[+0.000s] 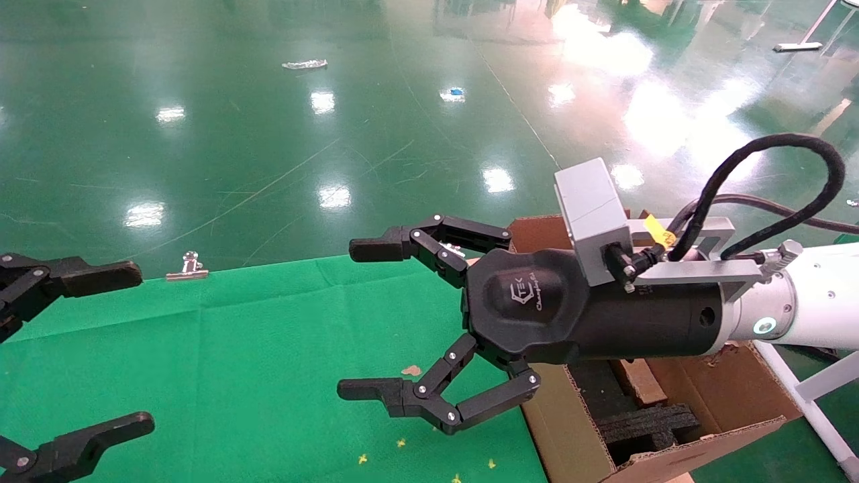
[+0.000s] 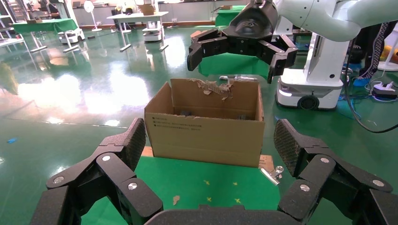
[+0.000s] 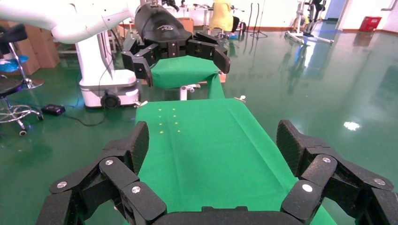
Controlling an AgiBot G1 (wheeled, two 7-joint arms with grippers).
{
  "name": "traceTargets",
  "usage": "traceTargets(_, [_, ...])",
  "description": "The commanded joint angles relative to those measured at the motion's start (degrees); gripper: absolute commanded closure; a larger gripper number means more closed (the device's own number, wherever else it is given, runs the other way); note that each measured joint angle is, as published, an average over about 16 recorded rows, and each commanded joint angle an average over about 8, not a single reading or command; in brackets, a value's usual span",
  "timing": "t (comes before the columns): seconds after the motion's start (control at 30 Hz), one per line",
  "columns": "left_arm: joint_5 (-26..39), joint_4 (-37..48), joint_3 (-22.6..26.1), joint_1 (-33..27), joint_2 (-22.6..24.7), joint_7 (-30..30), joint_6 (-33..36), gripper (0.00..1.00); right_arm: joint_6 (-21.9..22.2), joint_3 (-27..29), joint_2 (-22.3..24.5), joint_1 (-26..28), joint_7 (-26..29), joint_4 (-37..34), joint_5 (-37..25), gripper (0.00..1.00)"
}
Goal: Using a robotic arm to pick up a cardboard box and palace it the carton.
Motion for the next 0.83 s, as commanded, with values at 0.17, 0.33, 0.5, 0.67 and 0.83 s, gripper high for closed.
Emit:
traceTargets(0.17, [0.0, 0.0, 0.0, 0.0, 0.0, 0.0, 0.0, 0.0, 0.0, -0.01, 0.0, 0.01, 0.0, -0.01, 0.0, 0.0])
traceTargets(0.33, [0.0, 0.0, 0.0, 0.0, 0.0, 0.0, 0.0, 0.0, 0.0, -0.01, 0.0, 0.01, 0.0, -0.01, 0.0, 0.0])
traceTargets(0.5, [0.0, 0.0, 0.0, 0.0, 0.0, 0.0, 0.0, 0.0, 0.0, -0.01, 0.0, 0.02, 0.0, -0.01, 0.0, 0.0])
traceTargets(0.67, [0.0, 0.0, 0.0, 0.0, 0.0, 0.0, 0.0, 0.0, 0.0, -0.01, 0.0, 0.02, 0.0, -0.01, 0.0, 0.0])
traceTargets(0.83, [0.0, 0.0, 0.0, 0.0, 0.0, 0.0, 0.0, 0.0, 0.0, -0.01, 0.0, 0.02, 0.0, -0.01, 0.0, 0.0])
